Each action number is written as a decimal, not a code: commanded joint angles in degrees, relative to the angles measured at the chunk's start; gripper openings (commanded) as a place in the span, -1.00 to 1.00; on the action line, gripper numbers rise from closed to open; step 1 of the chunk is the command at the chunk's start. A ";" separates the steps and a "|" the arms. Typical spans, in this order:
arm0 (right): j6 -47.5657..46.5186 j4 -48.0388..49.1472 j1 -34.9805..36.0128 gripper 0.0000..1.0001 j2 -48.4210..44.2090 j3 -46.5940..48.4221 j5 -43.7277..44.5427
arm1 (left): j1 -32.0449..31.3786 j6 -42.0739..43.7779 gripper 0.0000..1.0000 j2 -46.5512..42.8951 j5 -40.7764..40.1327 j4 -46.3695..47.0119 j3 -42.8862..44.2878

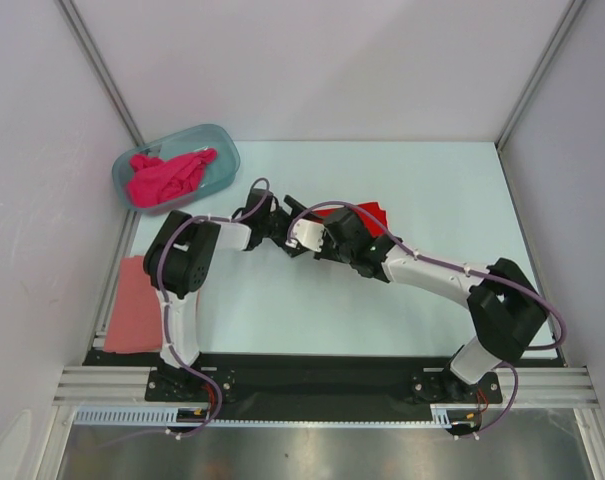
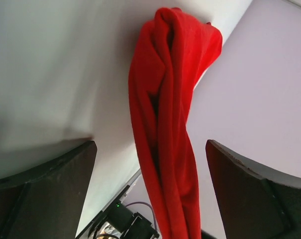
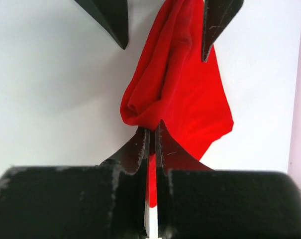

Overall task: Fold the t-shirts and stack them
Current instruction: Neatly place the folded tshirt to the corner, then reset both grippers

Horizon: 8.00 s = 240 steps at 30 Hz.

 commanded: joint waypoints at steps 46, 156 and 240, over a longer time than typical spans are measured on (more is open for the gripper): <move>58.37 -26.08 18.87 0.51 -32.14 -5.51 21.18 | 3.71 28.09 -0.99 -38.85 -40.35 -47.17 3.43; 52.12 -13.86 8.50 0.57 -29.85 -13.60 -0.98 | 43.71 53.23 -0.99 -46.50 -44.92 -60.01 12.14; 55.81 -10.70 8.50 0.57 -27.92 -13.87 -3.70 | 42.05 44.70 -0.96 -47.90 -17.94 -43.84 -25.40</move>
